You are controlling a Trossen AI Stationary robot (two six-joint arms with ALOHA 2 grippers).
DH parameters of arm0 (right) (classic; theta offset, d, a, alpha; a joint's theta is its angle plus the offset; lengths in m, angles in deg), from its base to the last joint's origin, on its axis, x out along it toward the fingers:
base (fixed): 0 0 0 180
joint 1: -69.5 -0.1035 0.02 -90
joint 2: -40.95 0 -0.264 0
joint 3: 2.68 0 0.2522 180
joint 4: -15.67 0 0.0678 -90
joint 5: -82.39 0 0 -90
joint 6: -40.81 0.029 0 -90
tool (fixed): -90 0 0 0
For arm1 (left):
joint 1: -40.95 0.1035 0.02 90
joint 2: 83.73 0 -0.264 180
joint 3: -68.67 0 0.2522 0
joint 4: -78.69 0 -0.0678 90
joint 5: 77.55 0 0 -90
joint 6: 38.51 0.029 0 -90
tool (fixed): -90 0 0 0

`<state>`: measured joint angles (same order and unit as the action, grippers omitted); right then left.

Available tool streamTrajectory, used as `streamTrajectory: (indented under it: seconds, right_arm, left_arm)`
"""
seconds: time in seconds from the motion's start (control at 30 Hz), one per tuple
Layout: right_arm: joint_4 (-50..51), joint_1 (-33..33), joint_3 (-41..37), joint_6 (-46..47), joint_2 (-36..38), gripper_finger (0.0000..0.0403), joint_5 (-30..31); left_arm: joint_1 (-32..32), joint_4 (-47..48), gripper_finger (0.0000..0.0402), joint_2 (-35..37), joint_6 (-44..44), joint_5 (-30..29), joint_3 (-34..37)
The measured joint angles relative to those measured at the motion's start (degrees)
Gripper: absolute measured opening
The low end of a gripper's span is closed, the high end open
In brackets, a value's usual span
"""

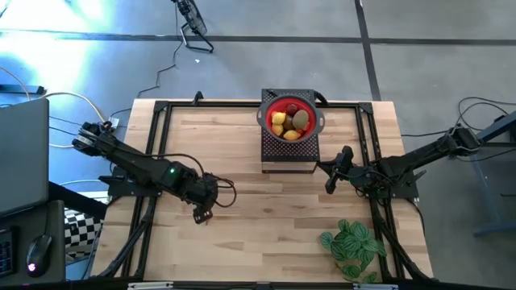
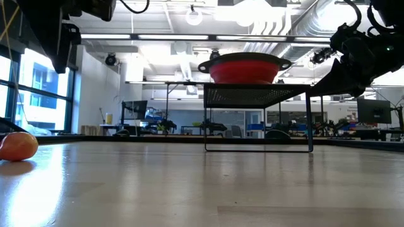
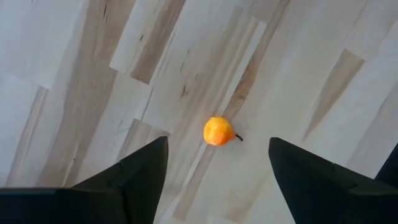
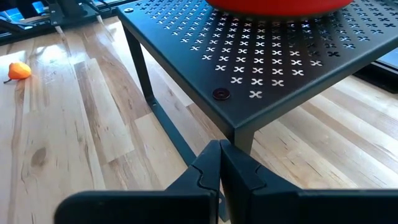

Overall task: Pick & Place Fruit
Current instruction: Put the orange pear into the red strainer bowl on the shelf

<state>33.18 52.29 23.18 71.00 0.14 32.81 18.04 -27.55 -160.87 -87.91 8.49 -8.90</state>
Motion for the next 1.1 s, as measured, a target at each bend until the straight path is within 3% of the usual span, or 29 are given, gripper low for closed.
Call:
streamTrajectory:
  seconds: [0.23, 0.37, 0.77, 1.1]
  right_arm:
    - [0.0, 0.0, 0.0, 0.0, 0.0, 0.0002, 0.0]
    - [0.0, 0.0, 0.0, 0.0, 0.0, 0.0002, -0.1]
    - [0.2, 0.0, 0.0, 0.0, 0.0, 0.0002, -0.2]
    - [0.2, 0.0, 0.0, 0.0, 0.0, 0.0002, -0.1]
  left_arm:
    - [-0.1, -0.3, 0.0274, -0.6, 1.3, -0.6, 0.6]
    - [-0.4, -0.8, 0.0274, -0.6, 0.6, 2.1, 3.4]
    - [-0.4, -12.2, 0.0274, -0.6, -21.8, 8.1, 12.6]
    - [-0.3, -13.1, 0.0274, -0.6, -27.6, 6.5, 13.4]
